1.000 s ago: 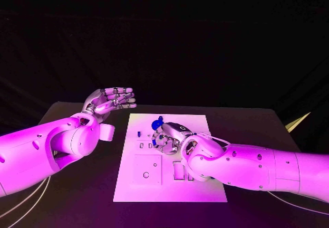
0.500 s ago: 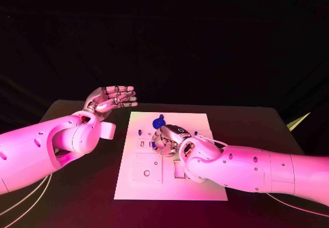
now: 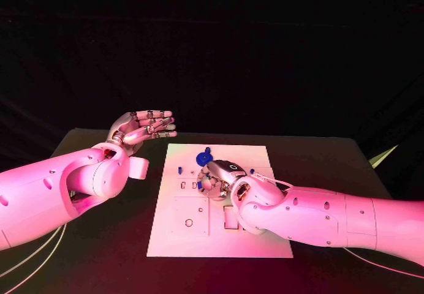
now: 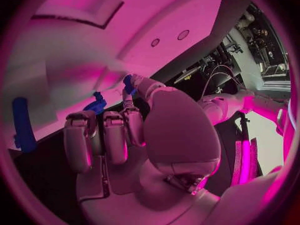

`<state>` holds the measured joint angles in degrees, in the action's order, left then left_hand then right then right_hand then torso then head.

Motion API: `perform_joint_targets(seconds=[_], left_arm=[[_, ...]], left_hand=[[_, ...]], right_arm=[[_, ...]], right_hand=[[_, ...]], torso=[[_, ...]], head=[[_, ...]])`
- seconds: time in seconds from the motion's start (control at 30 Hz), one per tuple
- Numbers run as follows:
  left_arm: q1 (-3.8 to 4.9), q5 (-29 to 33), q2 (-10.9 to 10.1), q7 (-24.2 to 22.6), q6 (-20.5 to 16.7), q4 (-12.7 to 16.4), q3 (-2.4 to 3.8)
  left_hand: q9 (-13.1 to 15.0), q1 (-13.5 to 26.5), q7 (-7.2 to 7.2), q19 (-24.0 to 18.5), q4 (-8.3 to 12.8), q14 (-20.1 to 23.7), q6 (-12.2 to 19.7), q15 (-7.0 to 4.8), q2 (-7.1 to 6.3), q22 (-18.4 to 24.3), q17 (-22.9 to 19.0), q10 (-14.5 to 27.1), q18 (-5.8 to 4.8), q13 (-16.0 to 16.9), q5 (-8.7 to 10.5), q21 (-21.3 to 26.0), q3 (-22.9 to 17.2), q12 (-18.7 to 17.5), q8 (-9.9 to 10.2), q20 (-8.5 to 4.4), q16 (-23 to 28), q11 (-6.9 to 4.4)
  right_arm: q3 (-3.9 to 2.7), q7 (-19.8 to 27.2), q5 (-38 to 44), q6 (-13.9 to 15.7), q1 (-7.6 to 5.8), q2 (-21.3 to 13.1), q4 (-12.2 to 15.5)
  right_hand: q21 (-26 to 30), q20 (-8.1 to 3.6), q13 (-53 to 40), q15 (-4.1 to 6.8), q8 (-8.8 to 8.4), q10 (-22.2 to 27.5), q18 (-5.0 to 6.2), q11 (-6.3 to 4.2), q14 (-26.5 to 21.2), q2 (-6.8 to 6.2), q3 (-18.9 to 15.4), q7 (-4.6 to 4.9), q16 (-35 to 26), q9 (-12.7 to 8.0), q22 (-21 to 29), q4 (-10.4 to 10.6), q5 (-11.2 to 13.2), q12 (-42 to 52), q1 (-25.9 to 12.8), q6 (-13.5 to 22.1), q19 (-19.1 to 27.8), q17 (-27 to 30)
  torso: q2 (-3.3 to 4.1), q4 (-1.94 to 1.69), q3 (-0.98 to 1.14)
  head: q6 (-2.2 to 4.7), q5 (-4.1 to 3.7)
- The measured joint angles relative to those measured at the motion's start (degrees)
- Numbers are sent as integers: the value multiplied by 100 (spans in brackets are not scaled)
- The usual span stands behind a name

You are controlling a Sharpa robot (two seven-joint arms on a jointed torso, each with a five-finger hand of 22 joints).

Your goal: Assemble the parts on the task board

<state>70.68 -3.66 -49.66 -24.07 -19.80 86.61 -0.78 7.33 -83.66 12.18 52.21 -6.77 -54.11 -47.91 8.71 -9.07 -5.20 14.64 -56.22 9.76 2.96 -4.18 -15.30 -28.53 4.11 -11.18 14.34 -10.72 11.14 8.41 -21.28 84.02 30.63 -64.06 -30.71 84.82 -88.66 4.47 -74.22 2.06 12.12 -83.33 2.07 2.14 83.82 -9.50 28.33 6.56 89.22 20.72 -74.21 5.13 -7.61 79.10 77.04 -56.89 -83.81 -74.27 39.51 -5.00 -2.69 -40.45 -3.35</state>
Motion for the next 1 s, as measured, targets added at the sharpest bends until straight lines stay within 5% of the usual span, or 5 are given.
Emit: perform_joint_targets(seconds=[0.73,0.97,1.0], left_arm=[[0,-8,-1,18,23,-1,-3],[0,-9,0,23,25,-1,-3],[0,-10,0,24,26,-1,-3]], left_hand=[[0,0,0,0,0,0,0,0,0,0,19,0,0,0,0,0,0,0,0,0,0,0],[0,0,0,0,0,0,0,0,0,0,21,0,0,0,0,0,0,0,0,0,0,0],[0,0,0,0,0,0,0,0,0,0,21,0,0,0,0,0,0,0,0,0,0,0]], right_arm=[[0,-41,76,-11,18,128,-202],[-3,-31,77,-39,17,141,-222],[-3,-31,77,-44,17,141,-227]], right_hand=[[1,0,0,0,97,1,0,0,0,-75,0,5,0,13,0,0,-1,-1,-165,6,0,0],[1,0,0,-1,97,2,0,1,0,-77,0,17,-1,66,0,0,-1,-1,-166,24,0,0],[1,1,0,-1,171,2,0,1,0,-165,0,26,-1,215,0,0,-2,-1,-256,90,0,0]], torso=[[-1,-2,1],[-1,1,1],[-1,1,2]], head=[[-20,12],[-23,15],[-24,16]])
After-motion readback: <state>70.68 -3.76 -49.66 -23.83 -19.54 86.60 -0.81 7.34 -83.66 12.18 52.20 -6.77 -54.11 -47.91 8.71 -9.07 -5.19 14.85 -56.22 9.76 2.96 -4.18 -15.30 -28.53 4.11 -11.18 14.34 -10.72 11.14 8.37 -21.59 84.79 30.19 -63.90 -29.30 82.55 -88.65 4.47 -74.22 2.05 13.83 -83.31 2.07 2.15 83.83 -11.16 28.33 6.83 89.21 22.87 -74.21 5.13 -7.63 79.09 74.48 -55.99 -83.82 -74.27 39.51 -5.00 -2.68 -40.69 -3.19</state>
